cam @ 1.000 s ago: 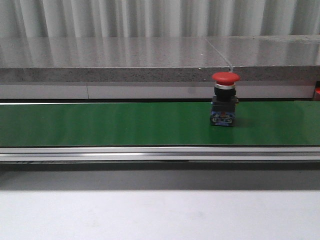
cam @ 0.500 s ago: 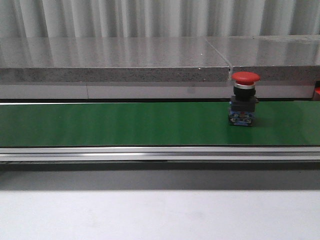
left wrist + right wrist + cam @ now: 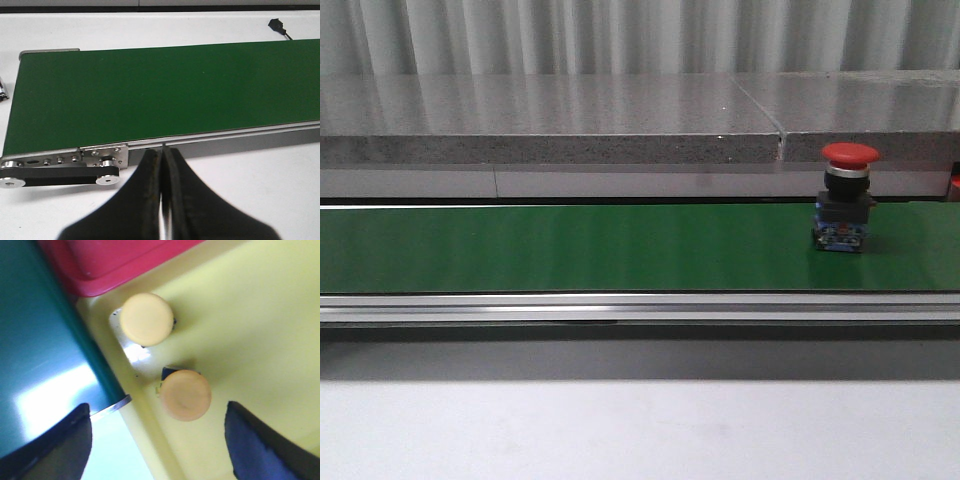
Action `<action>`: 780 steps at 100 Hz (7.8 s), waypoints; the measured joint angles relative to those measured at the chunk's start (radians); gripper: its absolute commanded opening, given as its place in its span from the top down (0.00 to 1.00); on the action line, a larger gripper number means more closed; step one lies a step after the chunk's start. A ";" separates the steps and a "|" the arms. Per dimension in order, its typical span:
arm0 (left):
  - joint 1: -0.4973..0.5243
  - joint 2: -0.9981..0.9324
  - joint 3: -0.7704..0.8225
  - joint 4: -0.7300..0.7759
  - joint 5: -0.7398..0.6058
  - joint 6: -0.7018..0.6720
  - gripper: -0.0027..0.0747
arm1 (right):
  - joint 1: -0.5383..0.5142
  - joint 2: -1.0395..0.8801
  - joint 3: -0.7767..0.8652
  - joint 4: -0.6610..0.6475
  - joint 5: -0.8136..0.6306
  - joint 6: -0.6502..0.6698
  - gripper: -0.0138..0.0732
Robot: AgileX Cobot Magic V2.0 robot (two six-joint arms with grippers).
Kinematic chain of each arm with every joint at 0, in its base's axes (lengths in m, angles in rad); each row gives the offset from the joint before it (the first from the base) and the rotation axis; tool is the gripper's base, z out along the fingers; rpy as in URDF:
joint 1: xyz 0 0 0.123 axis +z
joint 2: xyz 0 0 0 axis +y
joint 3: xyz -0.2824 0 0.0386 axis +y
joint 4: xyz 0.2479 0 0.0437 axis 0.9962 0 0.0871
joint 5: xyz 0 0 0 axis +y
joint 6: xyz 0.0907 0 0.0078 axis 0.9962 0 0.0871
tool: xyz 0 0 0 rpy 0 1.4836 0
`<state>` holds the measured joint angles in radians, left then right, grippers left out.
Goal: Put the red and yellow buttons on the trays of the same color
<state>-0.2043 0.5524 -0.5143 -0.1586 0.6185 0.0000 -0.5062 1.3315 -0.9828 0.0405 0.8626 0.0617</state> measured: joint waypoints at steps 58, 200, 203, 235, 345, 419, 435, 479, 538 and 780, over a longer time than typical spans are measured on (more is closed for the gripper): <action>0.000 0.000 0.000 0.000 0.000 0.000 0.99 | 0.374 -0.010 -0.201 0.015 0.234 -0.075 0.11; 0.000 0.000 0.000 0.000 0.000 0.000 0.99 | 0.547 0.364 -0.376 -0.048 0.199 0.102 0.72; 0.000 0.000 0.000 0.000 0.000 0.000 0.99 | 0.543 0.362 -0.380 -0.048 0.199 0.102 0.72; 0.000 0.000 0.000 0.000 0.000 0.000 0.99 | 0.340 0.324 -0.421 -0.082 0.185 0.104 0.72; 0.000 0.000 0.000 0.000 0.000 0.000 0.99 | 0.112 0.588 -0.519 -0.063 -0.002 0.090 0.72; 0.000 0.000 0.000 0.000 0.000 0.000 0.99 | 0.110 0.644 -0.521 -0.057 -0.030 0.090 0.26; 0.000 0.000 0.000 0.000 0.000 0.000 0.99 | 0.110 0.644 -0.522 -0.057 -0.032 0.090 0.26; 0.000 0.000 0.000 0.000 0.000 0.000 0.99 | 0.168 0.478 -0.522 -0.056 0.016 0.000 0.57; 0.000 0.000 0.000 0.000 0.000 0.000 0.99 | 0.455 0.237 -0.460 -0.025 0.074 -0.062 0.92; 0.000 0.000 0.000 0.000 0.000 0.000 0.99 | 0.527 -0.818 0.338 -0.003 -0.049 -0.071 0.92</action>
<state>-0.2043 0.5524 -0.5143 -0.1586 0.6185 0.0000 0.0213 0.5133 -0.6453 0.0378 0.8138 -0.0093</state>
